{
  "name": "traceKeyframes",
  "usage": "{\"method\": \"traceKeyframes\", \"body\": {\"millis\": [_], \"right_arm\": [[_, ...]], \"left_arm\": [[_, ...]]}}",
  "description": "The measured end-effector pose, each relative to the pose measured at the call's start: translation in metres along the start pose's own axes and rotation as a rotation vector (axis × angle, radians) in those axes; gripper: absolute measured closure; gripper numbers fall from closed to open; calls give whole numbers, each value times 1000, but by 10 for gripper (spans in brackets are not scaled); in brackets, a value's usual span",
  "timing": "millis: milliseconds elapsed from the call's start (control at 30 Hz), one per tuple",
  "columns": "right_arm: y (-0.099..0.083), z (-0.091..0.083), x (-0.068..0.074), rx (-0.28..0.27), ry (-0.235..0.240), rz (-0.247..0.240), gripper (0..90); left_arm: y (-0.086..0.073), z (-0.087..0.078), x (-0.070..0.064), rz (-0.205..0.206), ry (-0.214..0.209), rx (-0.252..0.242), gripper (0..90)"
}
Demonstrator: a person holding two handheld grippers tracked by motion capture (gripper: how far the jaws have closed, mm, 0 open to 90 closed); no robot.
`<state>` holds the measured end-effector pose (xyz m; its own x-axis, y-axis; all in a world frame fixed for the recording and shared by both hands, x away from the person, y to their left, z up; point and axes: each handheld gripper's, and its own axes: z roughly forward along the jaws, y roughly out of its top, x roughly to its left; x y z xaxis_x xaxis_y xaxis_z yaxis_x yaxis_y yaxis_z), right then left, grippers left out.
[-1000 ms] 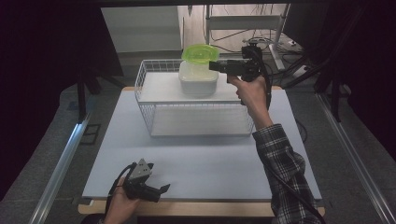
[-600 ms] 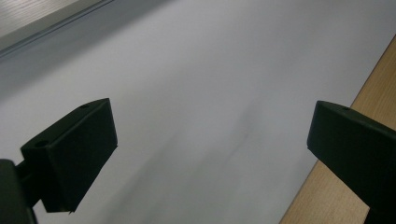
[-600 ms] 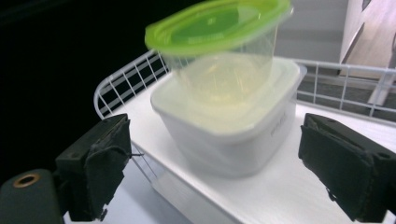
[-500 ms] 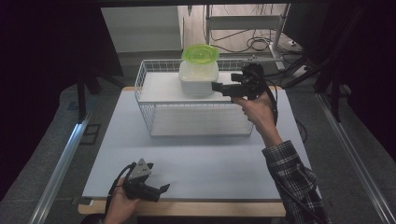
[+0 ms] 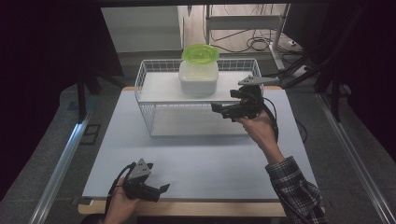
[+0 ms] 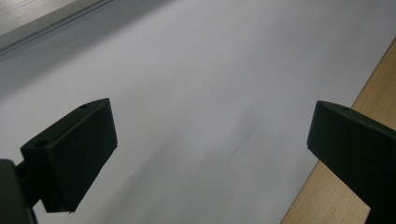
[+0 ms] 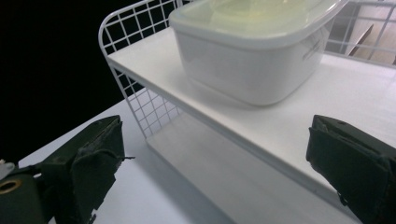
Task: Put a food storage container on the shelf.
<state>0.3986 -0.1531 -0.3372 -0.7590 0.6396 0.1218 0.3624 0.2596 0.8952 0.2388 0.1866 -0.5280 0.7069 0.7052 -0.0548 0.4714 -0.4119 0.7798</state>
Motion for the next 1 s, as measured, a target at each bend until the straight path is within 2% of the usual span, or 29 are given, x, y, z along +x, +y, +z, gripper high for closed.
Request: {"method": "traceKeyframes", "body": {"millis": [200,467,633,867,1000], "right_arm": [[-16,-1,4,15,2,-23,43],[-36,2,7,30,26,-26,42],[-47,4,12,45,38,-45,40],[-65,3,15,35,39,-63,37],[-75,2,16,56,34,-75,37]], "left_arm": [[0,0,0,4,-2,3,13],[0,1,0,7,-4,7,13],[0,1,-1,7,-5,8,13],[0,1,-1,8,-5,9,13],[0,1,-1,7,-8,6,13]]}}
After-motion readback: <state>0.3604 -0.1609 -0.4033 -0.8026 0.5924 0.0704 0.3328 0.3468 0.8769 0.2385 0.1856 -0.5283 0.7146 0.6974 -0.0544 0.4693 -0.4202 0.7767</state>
